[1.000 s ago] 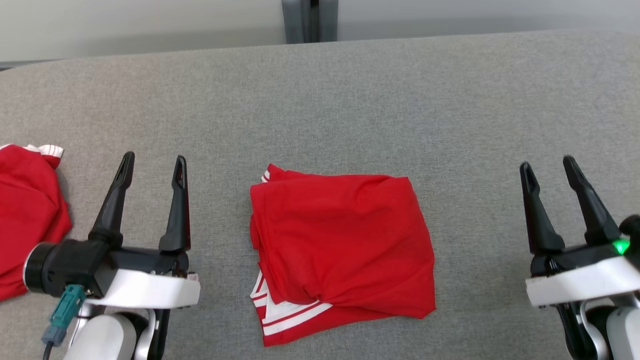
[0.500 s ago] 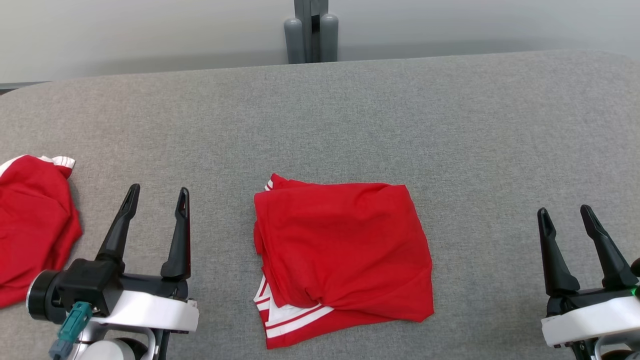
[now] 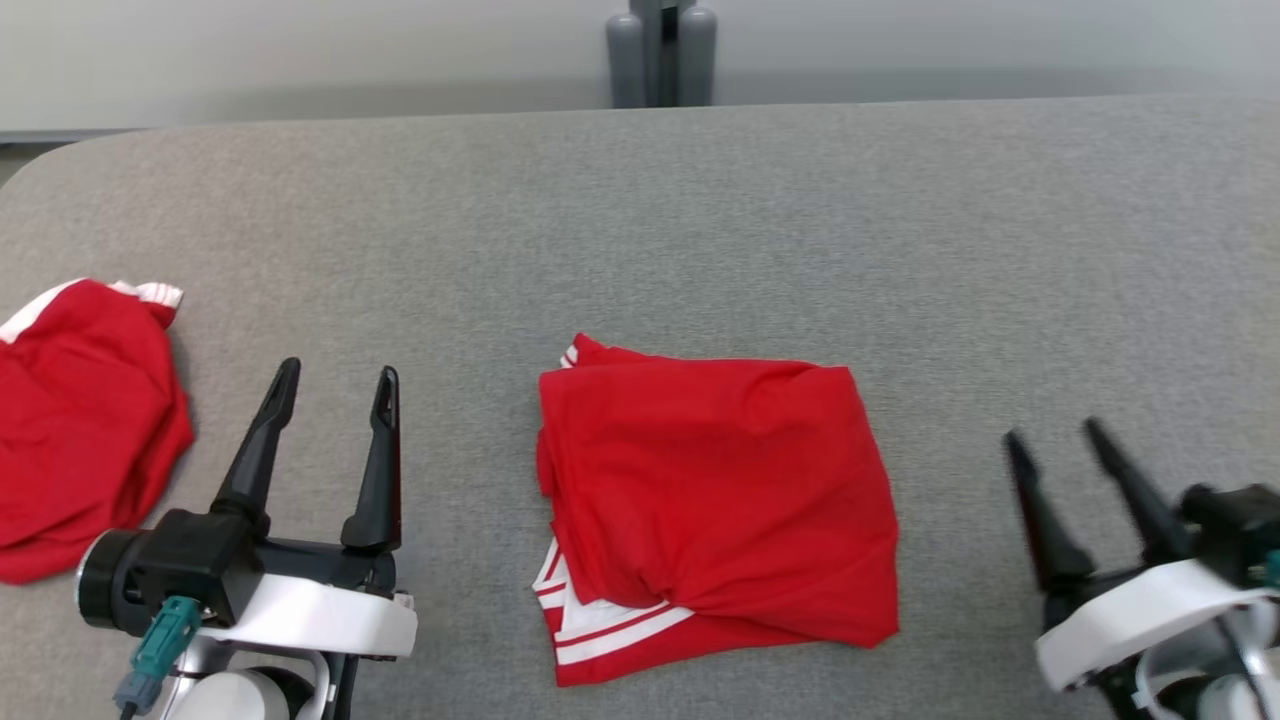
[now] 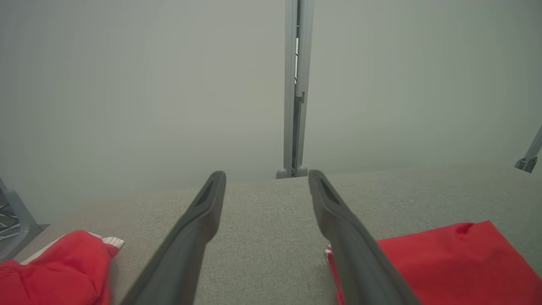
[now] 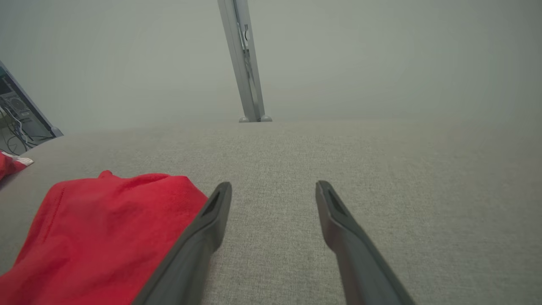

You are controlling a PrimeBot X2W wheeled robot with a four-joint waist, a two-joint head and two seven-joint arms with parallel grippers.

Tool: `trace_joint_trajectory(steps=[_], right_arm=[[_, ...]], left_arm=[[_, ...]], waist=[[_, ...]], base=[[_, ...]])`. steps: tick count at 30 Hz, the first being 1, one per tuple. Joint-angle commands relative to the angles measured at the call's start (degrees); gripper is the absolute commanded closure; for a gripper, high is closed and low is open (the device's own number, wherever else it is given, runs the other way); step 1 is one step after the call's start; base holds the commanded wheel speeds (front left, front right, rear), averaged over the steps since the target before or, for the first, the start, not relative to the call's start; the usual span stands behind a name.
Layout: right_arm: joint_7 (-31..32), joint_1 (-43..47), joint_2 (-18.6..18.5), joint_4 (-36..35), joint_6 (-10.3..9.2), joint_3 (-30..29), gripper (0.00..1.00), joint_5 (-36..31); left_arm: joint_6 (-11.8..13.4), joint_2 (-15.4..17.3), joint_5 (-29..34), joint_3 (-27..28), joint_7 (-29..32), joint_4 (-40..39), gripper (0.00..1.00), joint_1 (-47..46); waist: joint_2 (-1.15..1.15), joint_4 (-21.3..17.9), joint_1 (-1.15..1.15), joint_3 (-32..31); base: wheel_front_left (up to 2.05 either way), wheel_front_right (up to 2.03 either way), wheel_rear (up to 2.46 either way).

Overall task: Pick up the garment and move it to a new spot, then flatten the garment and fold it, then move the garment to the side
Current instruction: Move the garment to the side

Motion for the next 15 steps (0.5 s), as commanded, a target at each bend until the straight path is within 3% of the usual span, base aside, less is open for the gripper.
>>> trace_joint_trajectory(steps=[1, 14, 15], right_arm=[[1.3, -0.9, -1.2, 2.6, 0.03, 2.7, 0.0, 0.7], [2.7, -7.7, -3.8, 17.2, 0.04, 15.5, 0.0, 8.6], [2.9, -8.5, -3.9, 18.1, 0.03, 16.3, 0.06, 9.7]], left_arm=[[-0.2, -0.3, -0.4, -0.1, -0.4, 0.6, 0.0, -0.7], [-0.8, -2.2, -1.2, -1.4, -2.3, 3.1, 0.0, -2.1], [-0.9, -2.3, -1.3, -1.4, -2.5, 3.2, 0.0, -2.3]], waist=[[0.0, 1.3, 0.0, 0.5], [0.0, 5.5, 0.0, 2.7], [0.0, 5.7, 0.0, 2.8]], base=[[0.0, 0.0, 0.0], [0.0, 0.0, 0.0], [0.0, 0.0, 0.0]])
